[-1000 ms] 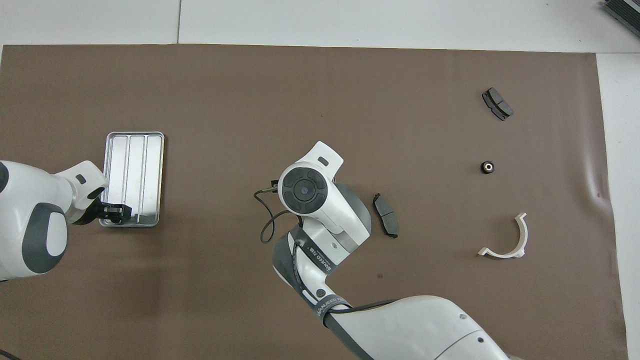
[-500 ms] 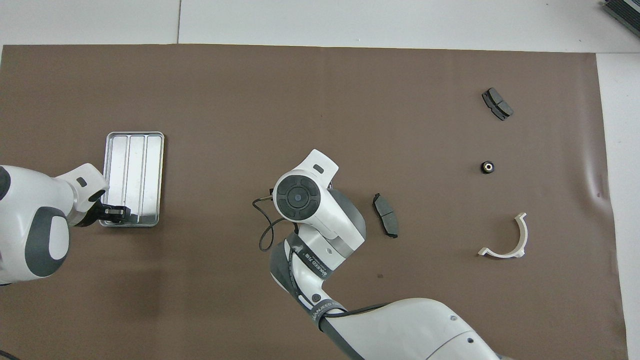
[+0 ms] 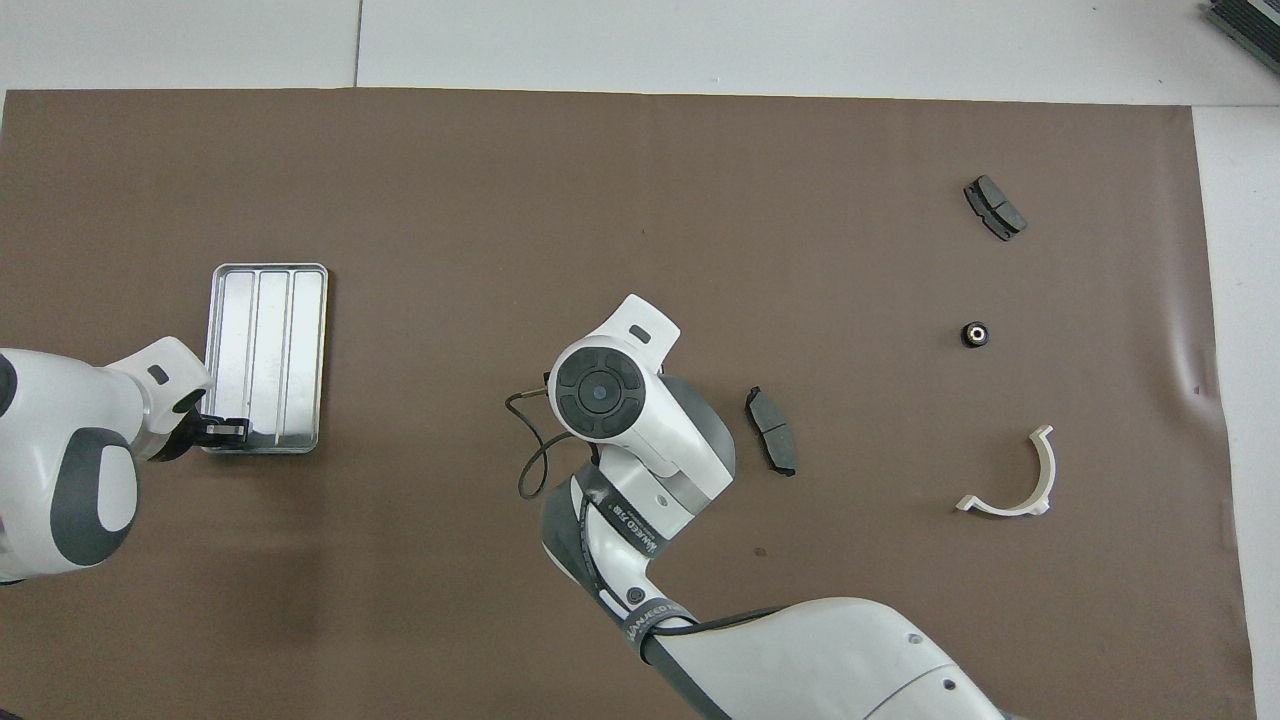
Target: Place bearing gear from tray to pile
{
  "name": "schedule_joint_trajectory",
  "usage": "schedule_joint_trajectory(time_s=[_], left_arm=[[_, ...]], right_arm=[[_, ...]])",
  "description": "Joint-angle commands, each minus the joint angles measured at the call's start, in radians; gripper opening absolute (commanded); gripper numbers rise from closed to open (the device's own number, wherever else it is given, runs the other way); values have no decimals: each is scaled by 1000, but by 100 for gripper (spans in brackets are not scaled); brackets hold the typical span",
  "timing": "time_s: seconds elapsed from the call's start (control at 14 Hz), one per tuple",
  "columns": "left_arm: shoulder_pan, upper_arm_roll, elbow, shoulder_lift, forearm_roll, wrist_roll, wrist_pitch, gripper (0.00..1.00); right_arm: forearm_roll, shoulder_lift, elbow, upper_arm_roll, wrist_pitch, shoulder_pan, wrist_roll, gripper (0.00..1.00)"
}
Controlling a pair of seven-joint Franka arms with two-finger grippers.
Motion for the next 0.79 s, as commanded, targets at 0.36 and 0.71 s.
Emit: schedule_joint_trajectory(time_s=[0.36, 0.71], left_arm=[[1, -9, 7, -19, 1, -14, 10, 0], [-28, -17, 152, 21, -66, -71, -84, 0]], right_arm=[[15, -158, -29, 0, -109, -115, 3, 0], [15, -352, -228, 0, -150, -346, -234, 0]])
